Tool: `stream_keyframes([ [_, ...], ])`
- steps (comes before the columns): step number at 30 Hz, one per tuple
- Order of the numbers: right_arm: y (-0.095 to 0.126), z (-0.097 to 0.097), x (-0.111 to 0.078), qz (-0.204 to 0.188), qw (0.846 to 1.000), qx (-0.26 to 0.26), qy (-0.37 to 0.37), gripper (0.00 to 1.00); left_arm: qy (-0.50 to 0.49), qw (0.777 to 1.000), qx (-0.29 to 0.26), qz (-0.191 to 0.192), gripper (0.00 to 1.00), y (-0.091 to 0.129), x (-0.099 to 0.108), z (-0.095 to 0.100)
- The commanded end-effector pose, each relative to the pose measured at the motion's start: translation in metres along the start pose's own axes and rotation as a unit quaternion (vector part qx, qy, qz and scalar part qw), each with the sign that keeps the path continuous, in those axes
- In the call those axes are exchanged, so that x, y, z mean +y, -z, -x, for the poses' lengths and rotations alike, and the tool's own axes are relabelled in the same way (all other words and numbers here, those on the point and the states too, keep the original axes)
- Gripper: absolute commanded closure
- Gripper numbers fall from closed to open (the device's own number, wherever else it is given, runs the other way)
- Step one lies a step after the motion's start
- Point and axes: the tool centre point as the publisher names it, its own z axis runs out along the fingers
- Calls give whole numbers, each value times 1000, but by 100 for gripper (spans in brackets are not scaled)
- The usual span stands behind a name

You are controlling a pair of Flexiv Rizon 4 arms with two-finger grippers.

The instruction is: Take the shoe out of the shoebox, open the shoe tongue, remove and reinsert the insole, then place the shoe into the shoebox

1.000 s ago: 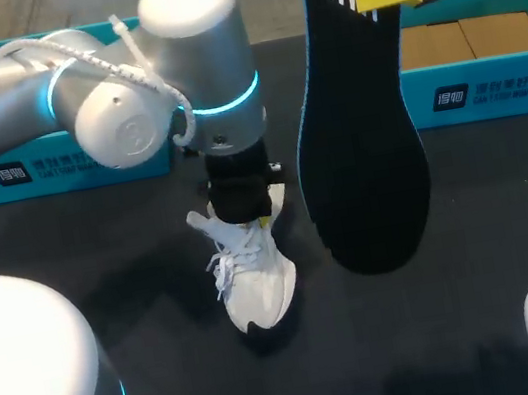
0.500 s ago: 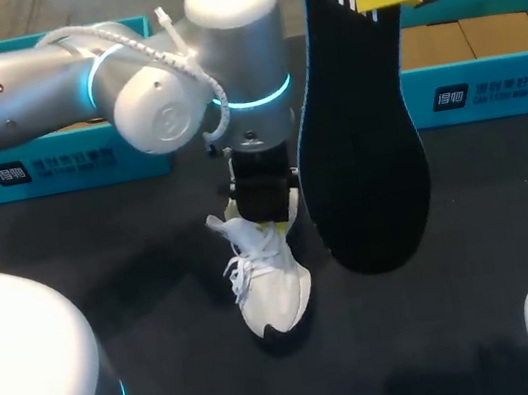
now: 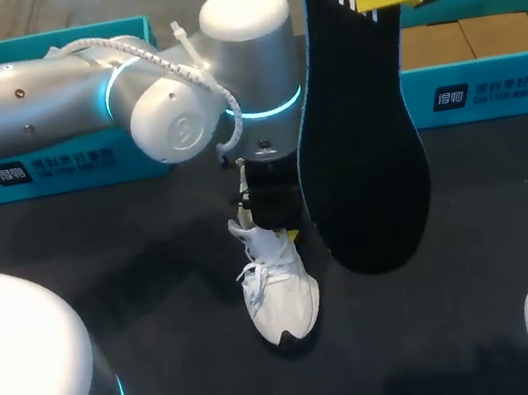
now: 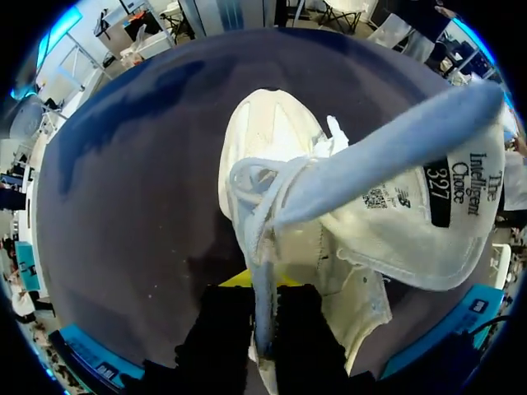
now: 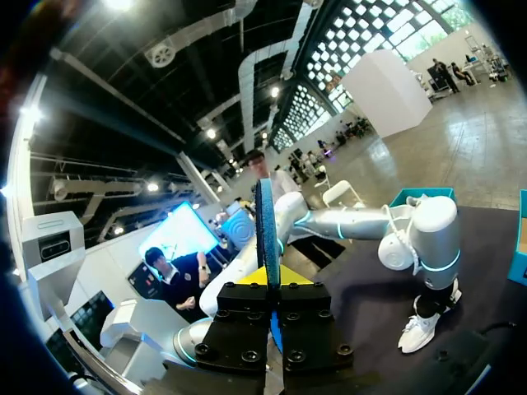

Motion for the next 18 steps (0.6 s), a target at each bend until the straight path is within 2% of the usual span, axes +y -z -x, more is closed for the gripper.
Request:
stream_keyframes([
  [1, -2, -1, 3, -2, 1000, -1, -1, 100, 3, 1000, -13, 5, 13, -2, -1, -3],
  [2, -2, -1, 3, -2, 1000, -1, -1, 100, 5, 1000, -16, 5, 0, -1, -1, -2],
  [6, -2, -1, 3, -2, 1000, -1, -1, 100, 19, 999, -46, 2, 0, 12, 0, 1],
  [13, -2, -1, 3, -2, 1000, -1, -1, 100, 36, 994, -99, 19, 0, 39, 5, 6],
  [18, -2, -1, 3, -2, 1000, -1, -1, 100, 58, 988, -140, 36, 0, 67, 15, 7],
])
